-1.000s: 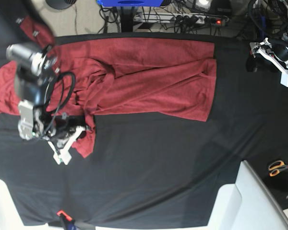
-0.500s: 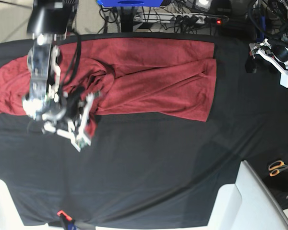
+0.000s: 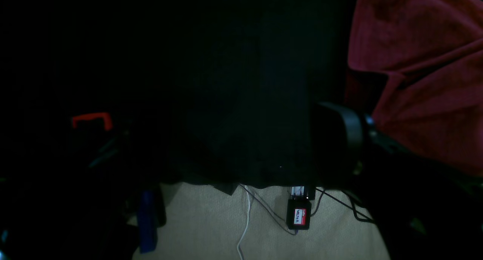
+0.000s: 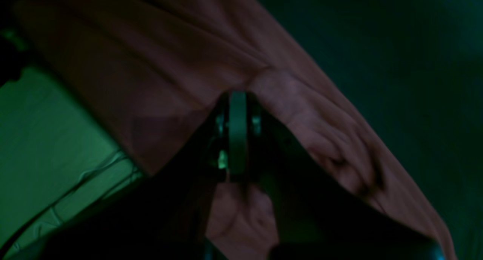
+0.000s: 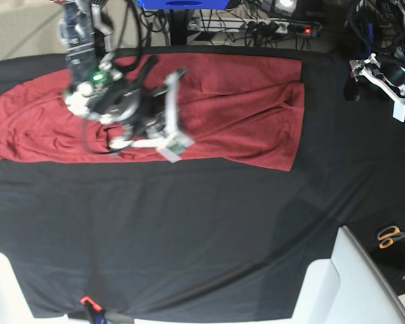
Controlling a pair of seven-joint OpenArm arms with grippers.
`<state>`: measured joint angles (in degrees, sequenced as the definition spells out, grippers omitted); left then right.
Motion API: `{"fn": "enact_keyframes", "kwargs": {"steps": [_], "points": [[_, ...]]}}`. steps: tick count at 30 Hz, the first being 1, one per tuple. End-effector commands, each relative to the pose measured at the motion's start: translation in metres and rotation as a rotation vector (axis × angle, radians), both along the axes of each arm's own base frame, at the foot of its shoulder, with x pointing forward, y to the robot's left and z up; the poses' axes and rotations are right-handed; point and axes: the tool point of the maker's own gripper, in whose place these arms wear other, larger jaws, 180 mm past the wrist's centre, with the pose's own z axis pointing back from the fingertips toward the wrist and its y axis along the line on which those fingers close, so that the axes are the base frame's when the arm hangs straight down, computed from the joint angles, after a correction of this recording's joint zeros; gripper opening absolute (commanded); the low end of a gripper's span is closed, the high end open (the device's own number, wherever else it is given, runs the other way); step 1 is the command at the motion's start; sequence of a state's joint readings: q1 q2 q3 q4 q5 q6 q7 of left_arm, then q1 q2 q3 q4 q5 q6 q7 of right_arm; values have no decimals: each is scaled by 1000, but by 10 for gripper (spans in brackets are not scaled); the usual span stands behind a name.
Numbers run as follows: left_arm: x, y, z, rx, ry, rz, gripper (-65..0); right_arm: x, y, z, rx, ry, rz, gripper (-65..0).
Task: Fold the T-shirt properly
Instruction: 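Carry the sleeve with the right gripper over the shirt toward the left gripper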
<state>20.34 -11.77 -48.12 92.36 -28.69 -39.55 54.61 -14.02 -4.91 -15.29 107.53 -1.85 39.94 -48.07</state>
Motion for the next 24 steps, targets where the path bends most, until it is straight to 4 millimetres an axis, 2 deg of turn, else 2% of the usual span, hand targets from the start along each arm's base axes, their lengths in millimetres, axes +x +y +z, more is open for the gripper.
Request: {"fn": "enact_keyframes", "kwargs": {"steps": [1, 6, 11, 13, 16, 20, 22, 24], "points": [[7, 8, 12, 31, -33, -18, -94, 4, 12, 12, 39, -37, 23, -648], [7, 9, 14, 37, -33, -21, -94, -9, 42, 15, 57, -35, 121, -647], [8, 8, 15, 33, -41, -23, -94, -16, 48, -4, 42, 26, 147, -641], [11, 0, 12, 23, -34, -47, -94, -17, 49, -7, 39, 33, 150, -612], [16, -19, 4, 0, -19, -107, -94, -18, 48, -5, 41, 27, 149, -444], [21, -34, 3, -24, -25, -144, -94, -13, 43, 14, 54, -31, 131, -204], [26, -44, 11, -63, -64, -156, -94, -8, 26, 17, 41, -46, 90, -134], [32, -53, 21, -140, -127, -150, -94, -5, 9, 14, 33, -42, 35, -123]]}}
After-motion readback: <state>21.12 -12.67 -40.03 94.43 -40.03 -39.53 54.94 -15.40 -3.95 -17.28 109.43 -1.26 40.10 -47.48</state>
